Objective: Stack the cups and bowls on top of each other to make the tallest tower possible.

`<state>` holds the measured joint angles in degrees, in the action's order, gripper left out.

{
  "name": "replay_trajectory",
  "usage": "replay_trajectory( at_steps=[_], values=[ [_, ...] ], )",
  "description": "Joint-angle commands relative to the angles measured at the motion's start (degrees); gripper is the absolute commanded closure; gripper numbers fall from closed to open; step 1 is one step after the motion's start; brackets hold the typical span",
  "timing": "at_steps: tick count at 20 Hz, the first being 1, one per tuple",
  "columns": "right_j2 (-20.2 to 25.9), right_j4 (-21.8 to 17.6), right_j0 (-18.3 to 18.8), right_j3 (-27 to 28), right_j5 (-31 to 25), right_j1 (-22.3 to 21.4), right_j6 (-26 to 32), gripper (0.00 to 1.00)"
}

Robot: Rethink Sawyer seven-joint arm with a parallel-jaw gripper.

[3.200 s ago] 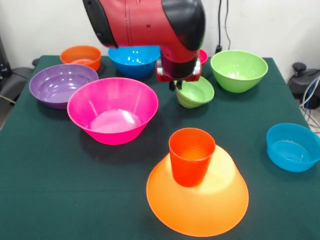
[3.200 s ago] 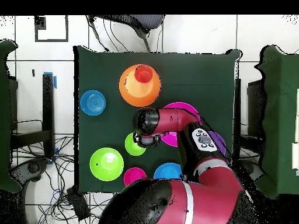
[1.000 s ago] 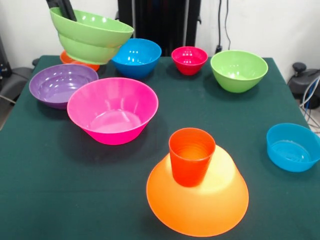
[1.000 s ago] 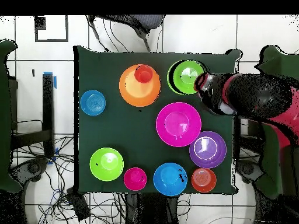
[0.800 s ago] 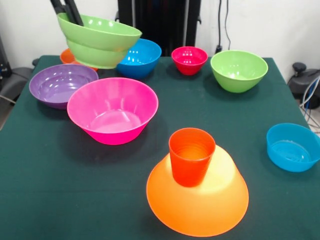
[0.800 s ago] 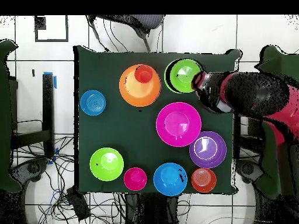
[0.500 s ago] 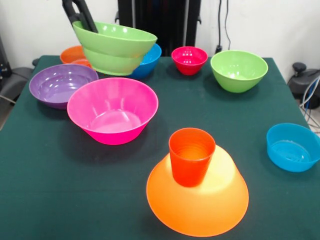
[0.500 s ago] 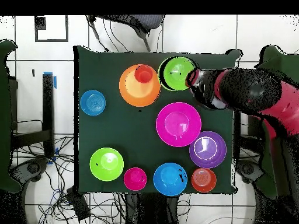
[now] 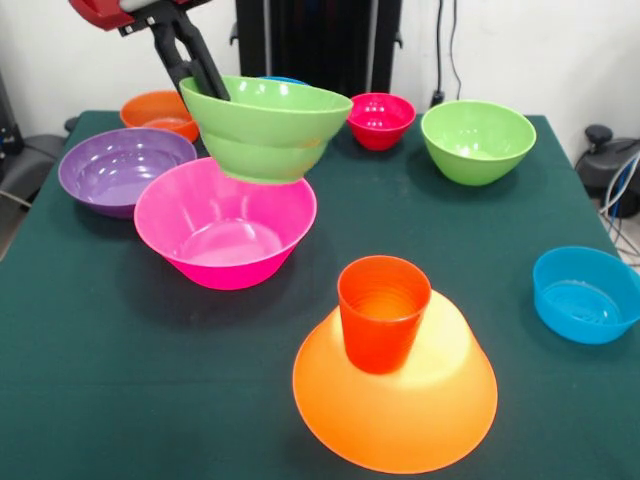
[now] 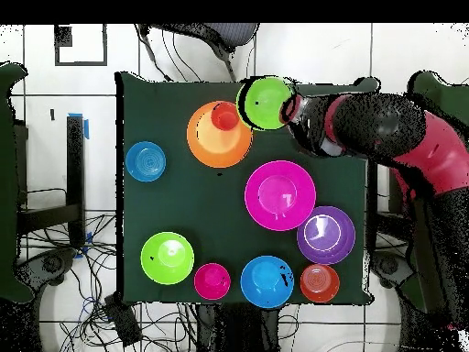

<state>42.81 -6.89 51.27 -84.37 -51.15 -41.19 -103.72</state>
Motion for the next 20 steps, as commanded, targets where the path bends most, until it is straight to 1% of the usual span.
replay_trajectory(
  at_steps=[1, 2, 5, 7, 8, 11, 14, 20],
  values=[
    [-0.3, -3.6, -4.3, 6.3, 0.4, 3.7, 5.4, 1.0],
    [-0.5, -3.5, -4.6, 7.6, -0.2, 4.2, 5.4, 1.0],
    [-0.7, -3.5, -5.0, 8.9, -0.7, 4.7, 5.4, 1.0],
    [-0.9, -3.4, -5.2, 9.1, -0.8, 4.6, 5.1, 1.0],
    [-0.8, -3.2, -5.0, 8.2, -0.4, 3.9, 4.8, 1.0],
    [-1.1, -2.9, -5.8, 9.4, -0.8, 4.0, 4.0, 1.0],
    [-1.5, -3.3, -6.9, 12.2, -1.5, 5.6, 4.2, 1.0],
    [-2.1, -2.7, -8.7, 14.8, -2.2, 7.1, 2.7, 1.0]
  ],
)
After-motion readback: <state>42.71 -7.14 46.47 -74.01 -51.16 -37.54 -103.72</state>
